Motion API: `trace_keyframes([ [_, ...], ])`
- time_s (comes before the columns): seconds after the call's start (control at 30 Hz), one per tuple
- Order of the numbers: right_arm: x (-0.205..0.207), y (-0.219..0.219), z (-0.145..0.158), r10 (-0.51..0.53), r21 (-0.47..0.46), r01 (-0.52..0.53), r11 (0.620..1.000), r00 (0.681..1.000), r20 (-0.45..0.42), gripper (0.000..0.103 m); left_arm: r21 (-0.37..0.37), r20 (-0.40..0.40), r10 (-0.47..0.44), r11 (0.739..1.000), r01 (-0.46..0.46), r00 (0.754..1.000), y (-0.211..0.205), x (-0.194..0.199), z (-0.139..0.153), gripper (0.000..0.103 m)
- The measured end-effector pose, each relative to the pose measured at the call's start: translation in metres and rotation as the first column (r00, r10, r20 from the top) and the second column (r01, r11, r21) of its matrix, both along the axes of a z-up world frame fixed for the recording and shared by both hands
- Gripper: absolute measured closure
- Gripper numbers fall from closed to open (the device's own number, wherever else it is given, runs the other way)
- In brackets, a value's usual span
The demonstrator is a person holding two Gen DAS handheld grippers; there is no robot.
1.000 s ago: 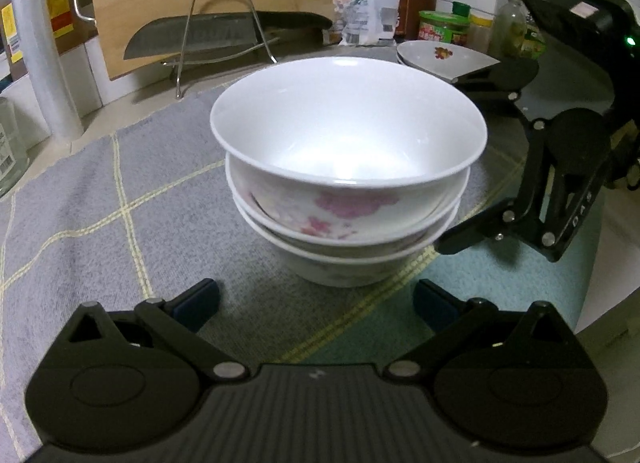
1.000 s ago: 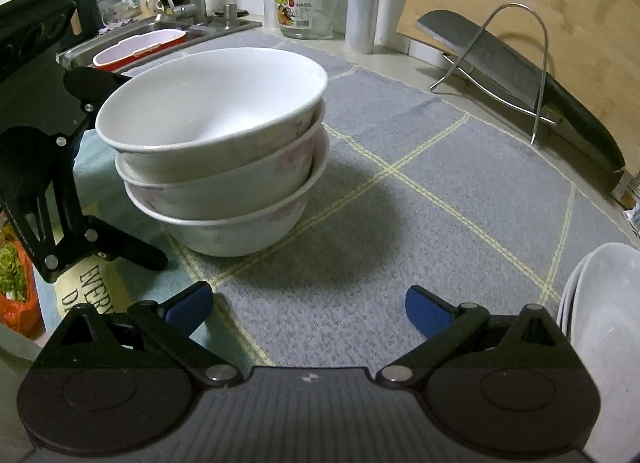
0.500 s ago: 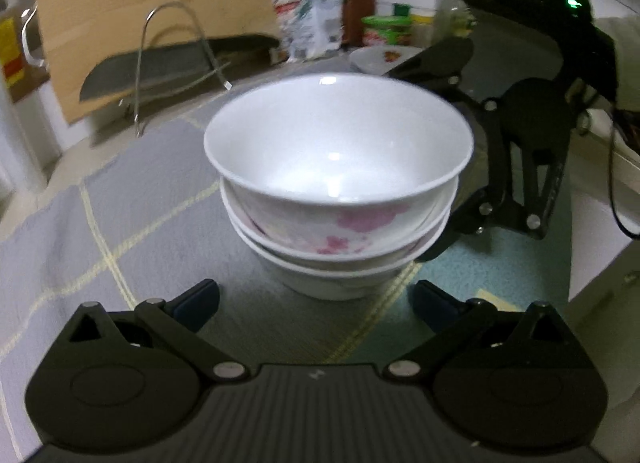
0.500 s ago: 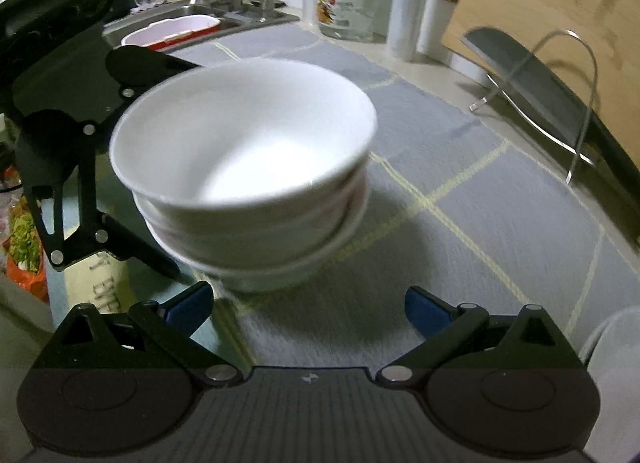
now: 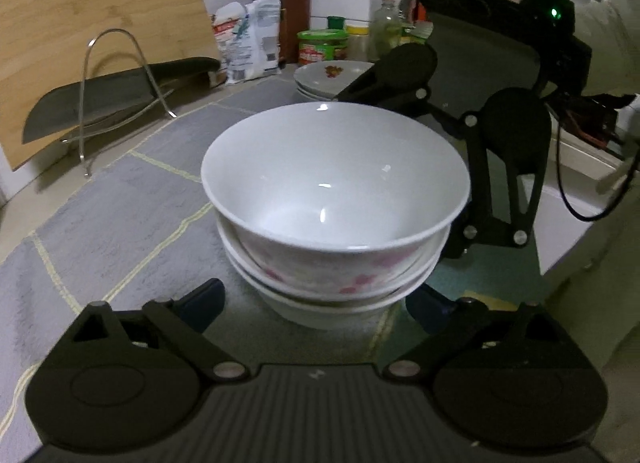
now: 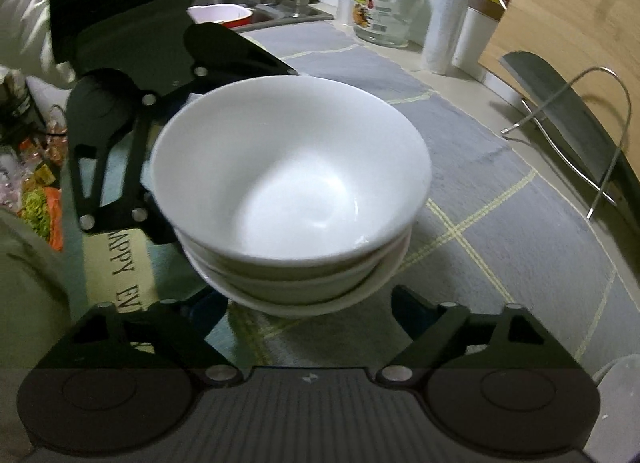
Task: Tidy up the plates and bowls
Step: 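Grasp the stacked bowls' rim with the left gripper and lift them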
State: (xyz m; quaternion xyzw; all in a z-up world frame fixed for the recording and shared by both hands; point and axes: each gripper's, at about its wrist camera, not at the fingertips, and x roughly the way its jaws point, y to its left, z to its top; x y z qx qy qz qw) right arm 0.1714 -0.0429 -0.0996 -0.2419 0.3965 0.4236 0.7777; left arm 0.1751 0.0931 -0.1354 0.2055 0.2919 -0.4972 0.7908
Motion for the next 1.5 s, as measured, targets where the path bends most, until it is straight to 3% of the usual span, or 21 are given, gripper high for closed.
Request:
trace_keyframes([
  [0.3, 0.008, -0.007, 0.010, 0.050, 0.077, -0.046, 0.996, 0.997, -0.053, 0.015, 0.018, -0.013, -0.035, 0.999, 0.036, 0.999, 0.000, -0.003, 0.007, 0.010],
  [1.5, 0.008, -0.006, 0.017, 0.059, 0.045, -0.056, 0.997, 0.997, -0.059, 0.017, 0.018, -0.014, -0.075, 0.997, 0.075, 0.997, -0.006, 0.001, 0.014, 0.013],
])
